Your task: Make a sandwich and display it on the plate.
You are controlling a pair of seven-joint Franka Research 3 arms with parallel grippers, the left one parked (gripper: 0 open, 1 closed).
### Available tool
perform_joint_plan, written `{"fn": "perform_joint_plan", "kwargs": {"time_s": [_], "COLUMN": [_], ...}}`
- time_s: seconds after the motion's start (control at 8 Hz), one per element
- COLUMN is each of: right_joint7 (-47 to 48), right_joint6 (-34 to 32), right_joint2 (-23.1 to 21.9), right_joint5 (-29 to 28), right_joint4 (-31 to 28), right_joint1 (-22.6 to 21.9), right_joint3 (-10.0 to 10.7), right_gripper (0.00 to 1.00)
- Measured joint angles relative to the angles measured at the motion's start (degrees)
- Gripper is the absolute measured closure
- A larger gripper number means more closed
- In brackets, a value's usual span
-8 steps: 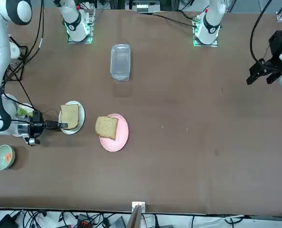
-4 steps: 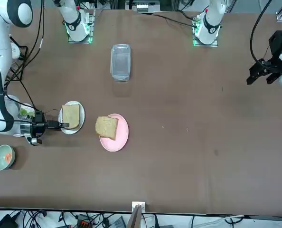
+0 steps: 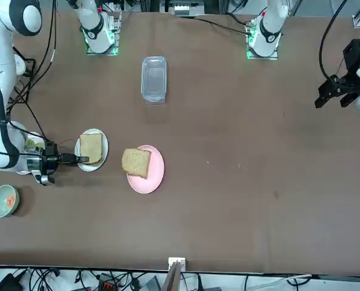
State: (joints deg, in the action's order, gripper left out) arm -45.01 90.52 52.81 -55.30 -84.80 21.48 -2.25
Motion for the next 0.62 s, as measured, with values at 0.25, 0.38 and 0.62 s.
{"fn": "perform_joint_plan", "kwargs": {"time_s": [0.25, 0.38, 0.62], "right_joint7": [-0.1, -0.2, -1.1], "right_joint6": [0.1, 0.1, 0.1], "right_joint2": [0.1, 0.1, 0.1], "right_joint5": [0.0, 0.0, 0.0], "right_joint4": [0.0, 0.2, 0.7], "right_joint1": [0.0, 0.0, 0.1], "right_joint3": [0.0, 0.0, 0.0], "right_gripper": [0.75, 0.57, 0.21]}}
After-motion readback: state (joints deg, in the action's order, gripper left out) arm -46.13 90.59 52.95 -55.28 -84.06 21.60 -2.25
